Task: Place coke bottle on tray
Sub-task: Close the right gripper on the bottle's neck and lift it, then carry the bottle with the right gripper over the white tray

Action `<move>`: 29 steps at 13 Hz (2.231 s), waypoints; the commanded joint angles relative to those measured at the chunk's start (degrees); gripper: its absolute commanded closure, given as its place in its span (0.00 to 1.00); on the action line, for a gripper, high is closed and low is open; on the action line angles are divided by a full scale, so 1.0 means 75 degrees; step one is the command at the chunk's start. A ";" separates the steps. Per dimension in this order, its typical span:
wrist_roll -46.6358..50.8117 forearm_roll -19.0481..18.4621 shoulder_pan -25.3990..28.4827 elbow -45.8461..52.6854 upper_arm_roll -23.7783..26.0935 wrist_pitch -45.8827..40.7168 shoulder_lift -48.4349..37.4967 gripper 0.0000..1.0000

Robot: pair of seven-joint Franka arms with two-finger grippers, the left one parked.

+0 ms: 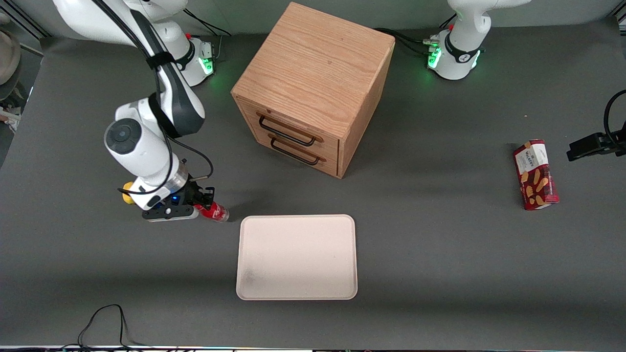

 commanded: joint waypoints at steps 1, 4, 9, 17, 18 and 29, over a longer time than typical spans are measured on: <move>0.0012 0.0009 -0.0003 0.0860 -0.0041 -0.1592 -0.0530 0.90; -0.0302 -0.0002 -0.0038 0.2172 -0.0052 -0.3421 -0.0730 0.90; -0.0374 -0.0038 -0.0109 0.3406 -0.0076 -0.4551 -0.0637 0.91; 0.0047 0.0044 0.0464 0.7047 -0.0122 -0.4575 0.2220 0.97; 0.0326 0.0044 0.0616 0.7341 -0.0157 -0.4575 0.2490 0.98; 0.0762 0.0009 0.0841 0.7733 -0.0240 -0.2984 0.4120 1.00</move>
